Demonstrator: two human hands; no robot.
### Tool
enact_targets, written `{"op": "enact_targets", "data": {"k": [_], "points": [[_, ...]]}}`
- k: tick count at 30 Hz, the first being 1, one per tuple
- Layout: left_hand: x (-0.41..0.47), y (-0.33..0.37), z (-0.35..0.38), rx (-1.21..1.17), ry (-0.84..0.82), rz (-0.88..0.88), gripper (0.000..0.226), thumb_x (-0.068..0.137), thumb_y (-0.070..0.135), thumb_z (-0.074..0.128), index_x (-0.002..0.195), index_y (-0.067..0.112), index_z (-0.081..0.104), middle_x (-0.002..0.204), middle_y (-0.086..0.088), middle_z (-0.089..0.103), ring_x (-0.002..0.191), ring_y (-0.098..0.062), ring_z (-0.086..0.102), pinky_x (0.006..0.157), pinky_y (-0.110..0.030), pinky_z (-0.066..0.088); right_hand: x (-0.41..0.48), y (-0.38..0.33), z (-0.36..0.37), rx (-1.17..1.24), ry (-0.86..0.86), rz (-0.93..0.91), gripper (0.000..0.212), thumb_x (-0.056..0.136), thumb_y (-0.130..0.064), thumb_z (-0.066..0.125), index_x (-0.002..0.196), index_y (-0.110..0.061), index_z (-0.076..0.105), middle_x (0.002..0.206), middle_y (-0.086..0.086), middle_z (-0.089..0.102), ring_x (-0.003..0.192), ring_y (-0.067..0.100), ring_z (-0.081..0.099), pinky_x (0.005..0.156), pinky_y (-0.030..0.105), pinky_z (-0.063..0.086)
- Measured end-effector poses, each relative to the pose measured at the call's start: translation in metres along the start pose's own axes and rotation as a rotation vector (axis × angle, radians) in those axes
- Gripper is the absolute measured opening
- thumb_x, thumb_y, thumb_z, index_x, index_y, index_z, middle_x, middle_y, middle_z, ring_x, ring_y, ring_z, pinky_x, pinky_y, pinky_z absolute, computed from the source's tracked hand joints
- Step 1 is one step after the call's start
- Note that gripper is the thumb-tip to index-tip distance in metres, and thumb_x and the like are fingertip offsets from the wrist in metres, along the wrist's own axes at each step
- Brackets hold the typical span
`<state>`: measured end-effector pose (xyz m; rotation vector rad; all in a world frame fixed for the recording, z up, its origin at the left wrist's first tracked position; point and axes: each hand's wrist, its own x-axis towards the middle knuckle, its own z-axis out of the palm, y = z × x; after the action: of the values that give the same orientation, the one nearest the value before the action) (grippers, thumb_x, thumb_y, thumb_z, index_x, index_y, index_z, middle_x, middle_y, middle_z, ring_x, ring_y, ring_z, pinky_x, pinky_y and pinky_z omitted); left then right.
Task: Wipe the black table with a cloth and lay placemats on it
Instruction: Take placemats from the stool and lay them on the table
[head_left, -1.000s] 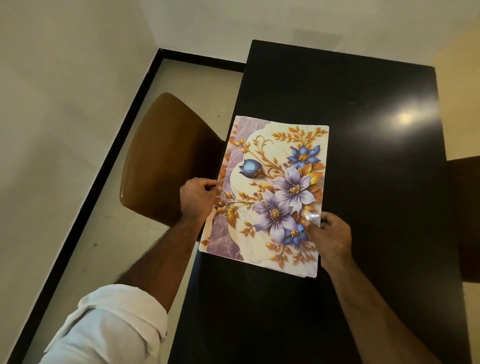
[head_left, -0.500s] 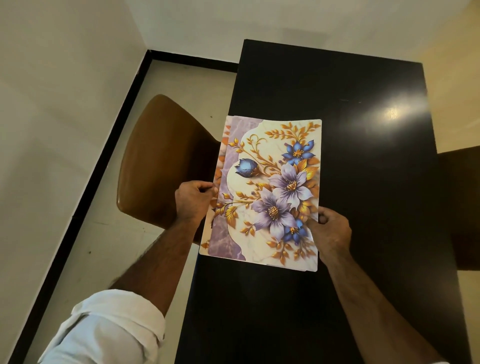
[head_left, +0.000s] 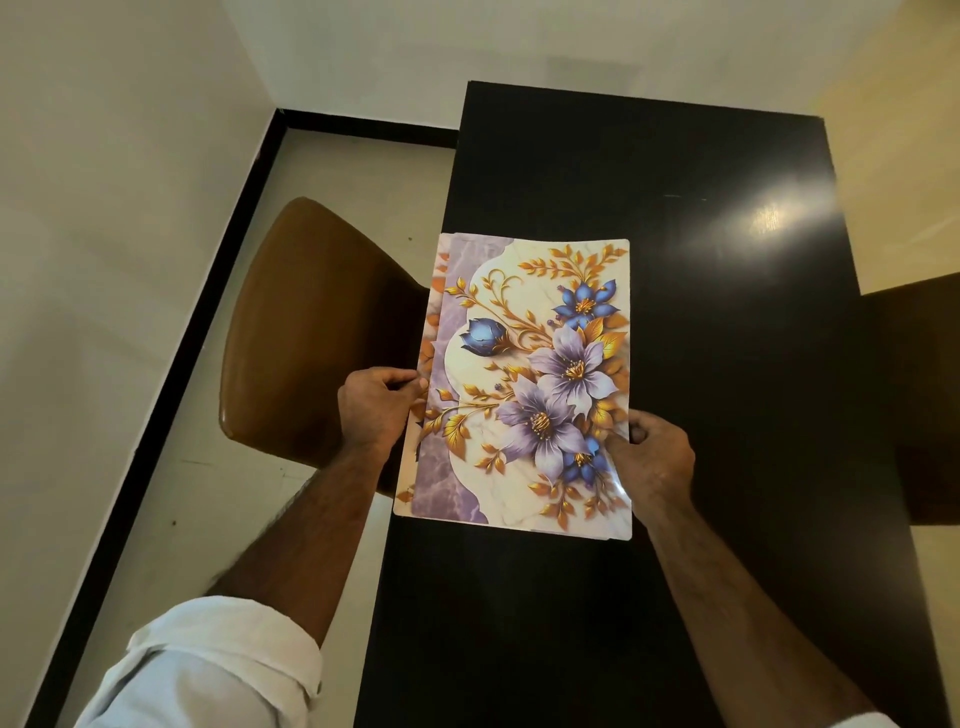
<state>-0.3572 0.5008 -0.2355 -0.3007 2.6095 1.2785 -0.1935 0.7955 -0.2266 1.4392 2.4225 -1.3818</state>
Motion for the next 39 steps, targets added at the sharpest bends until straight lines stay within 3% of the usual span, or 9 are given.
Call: {"op": "enact_targets", "data": {"k": [6,11,15,20,23,26,30,34,39], "points": [[0.003,0.0,0.001,-0.014,-0.003,-0.036,0.026,0.093,0.027,0.09,0.117,0.015,0.087,0.107,0.0,0.085,0.091,-0.013,0.08,0.087,-0.045,0.07,-0.003,-0.002,0.0,0.023,-0.005,-0.005,0.022,0.093,-0.02,0.089,0.114,-0.023,0.084,0.084,-0.02,0.074,0.082,0.002,0.073,0.065,0.02,0.05],[0.004,-0.001,0.005,-0.032,0.018,-0.07,0.027,0.092,0.028,0.092,0.115,0.017,0.086,0.098,0.006,0.081,0.088,-0.012,0.08,0.084,-0.044,0.07,-0.005,0.006,-0.019,0.226,-0.031,0.077,0.033,0.089,-0.019,0.093,0.12,-0.027,0.085,0.102,-0.005,0.084,0.096,0.018,0.082,0.089,0.047,0.068],[-0.001,0.005,0.006,-0.039,0.095,-0.088,0.039,0.09,0.029,0.094,0.124,0.013,0.083,0.101,0.002,0.081,0.089,-0.012,0.077,0.078,-0.036,0.067,-0.012,0.02,-0.054,0.539,-0.032,0.184,0.024,0.093,-0.004,0.084,0.104,-0.026,0.085,0.098,0.0,0.087,0.092,0.022,0.086,0.093,0.052,0.069],[-0.045,0.033,0.014,-0.247,-0.101,-0.113,0.033,0.099,0.051,0.08,0.114,0.022,0.086,0.099,0.001,0.085,0.084,-0.016,0.081,0.066,-0.034,0.064,-0.012,0.051,-0.119,0.771,-0.044,0.283,0.016,0.099,-0.004,0.077,0.105,-0.016,0.086,0.109,0.012,0.086,0.094,0.027,0.085,0.073,0.044,0.072],[-0.093,0.063,0.043,-0.516,-0.42,-0.188,0.047,0.091,0.057,0.08,0.106,0.013,0.087,0.102,-0.013,0.085,0.08,-0.025,0.081,0.064,-0.035,0.064,-0.009,0.078,-0.16,0.729,-0.053,0.284,0.022,0.1,-0.009,0.076,0.095,-0.026,0.089,0.11,0.007,0.086,0.096,0.025,0.085,0.077,0.045,0.071],[-0.136,0.083,0.082,-0.596,-0.516,-0.146,0.03,0.097,0.04,0.083,0.103,0.012,0.089,0.102,-0.017,0.085,0.08,-0.026,0.079,0.067,-0.033,0.064,-0.003,0.105,-0.195,0.67,-0.05,0.283,0.024,0.1,-0.011,0.077,0.095,-0.031,0.089,0.11,0.007,0.086,0.102,0.03,0.084,0.087,0.049,0.068],[-0.177,0.105,0.132,-0.626,-0.533,-0.166,0.018,0.087,0.03,0.091,0.101,0.019,0.091,0.102,-0.013,0.086,0.087,-0.023,0.081,0.071,-0.032,0.065,0.005,0.133,-0.233,0.648,-0.037,0.242,0.02,0.099,-0.006,0.077,0.098,-0.023,0.088,0.106,0.009,0.086,0.092,0.027,0.086,0.067,0.04,0.071],[-0.196,0.119,0.184,-0.449,-0.465,-0.172,0.009,0.094,0.019,0.09,0.091,0.028,0.09,0.094,-0.004,0.086,0.084,-0.017,0.082,0.07,-0.027,0.063,0.029,0.154,-0.266,0.62,0.039,0.206,0.026,0.099,0.002,0.076,0.124,-0.004,0.08,0.114,0.02,0.083,0.114,0.045,0.079,0.102,0.061,0.063],[-0.2,0.14,0.242,-0.236,-0.363,-0.118,0.004,0.098,0.025,0.086,0.096,0.029,0.087,0.093,0.008,0.085,0.094,-0.015,0.082,0.08,-0.033,0.067,0.079,0.164,-0.3,0.397,0.063,0.097,0.018,0.096,-0.003,0.084,0.111,-0.013,0.083,0.103,0.009,0.085,0.101,0.034,0.084,0.093,0.059,0.068]]}}
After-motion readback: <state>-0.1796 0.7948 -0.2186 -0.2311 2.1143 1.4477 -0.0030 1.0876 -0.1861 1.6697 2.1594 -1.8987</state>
